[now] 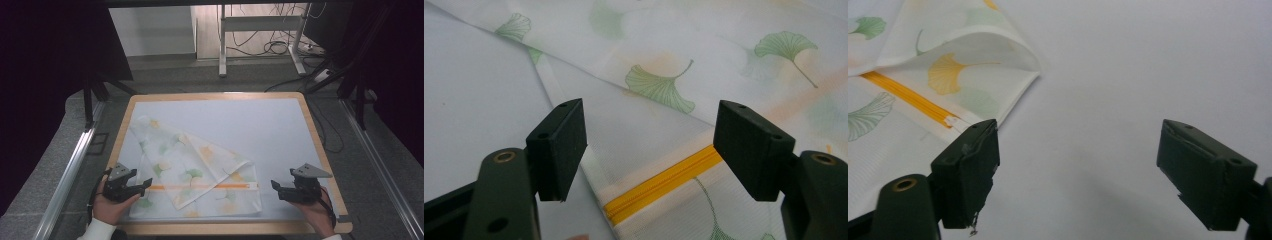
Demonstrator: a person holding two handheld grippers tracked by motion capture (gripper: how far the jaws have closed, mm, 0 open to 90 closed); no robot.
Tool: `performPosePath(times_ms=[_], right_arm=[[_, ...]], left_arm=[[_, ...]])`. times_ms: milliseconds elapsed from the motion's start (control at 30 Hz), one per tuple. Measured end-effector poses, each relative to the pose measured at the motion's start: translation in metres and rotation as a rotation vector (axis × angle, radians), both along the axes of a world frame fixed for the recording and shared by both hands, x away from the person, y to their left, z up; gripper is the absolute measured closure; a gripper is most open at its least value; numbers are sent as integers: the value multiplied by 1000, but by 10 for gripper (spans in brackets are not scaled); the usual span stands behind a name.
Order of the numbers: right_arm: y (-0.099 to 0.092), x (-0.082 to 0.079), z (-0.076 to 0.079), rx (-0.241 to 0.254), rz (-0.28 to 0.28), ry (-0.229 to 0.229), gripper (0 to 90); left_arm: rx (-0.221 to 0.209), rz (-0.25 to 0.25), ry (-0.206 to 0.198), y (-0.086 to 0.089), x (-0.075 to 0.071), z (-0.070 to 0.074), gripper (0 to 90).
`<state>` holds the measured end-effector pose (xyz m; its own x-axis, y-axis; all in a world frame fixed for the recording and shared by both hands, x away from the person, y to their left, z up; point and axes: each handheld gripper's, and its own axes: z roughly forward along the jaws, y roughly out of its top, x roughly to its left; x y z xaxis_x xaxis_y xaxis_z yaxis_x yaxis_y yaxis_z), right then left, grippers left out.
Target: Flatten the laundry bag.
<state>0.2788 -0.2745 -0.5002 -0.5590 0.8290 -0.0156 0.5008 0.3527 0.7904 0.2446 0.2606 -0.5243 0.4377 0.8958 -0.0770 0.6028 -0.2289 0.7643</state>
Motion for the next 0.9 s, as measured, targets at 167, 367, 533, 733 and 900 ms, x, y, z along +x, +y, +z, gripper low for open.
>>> performPosePath(times_ms=[167, 367, 533, 733, 900], right_arm=[[1, -1, 1, -1, 17, -6, 206], [2, -2, 5, 20, 22, -13, 232], [8, -2, 10, 27, 57, -24, 246], [19, -3, 13, 31, 95, -26, 248], [24, -4, 14, 28, 125, -26, 249]], left_arm=[[2, -7, -3, 1, 0, -1, 291], [3, -5, -14, 2, -3, 0, 293], [3, -11, -18, 3, -6, 1, 298], [5, 7, -27, 6, -10, 2, 297], [13, 6, -24, 6, -8, 1, 297]])
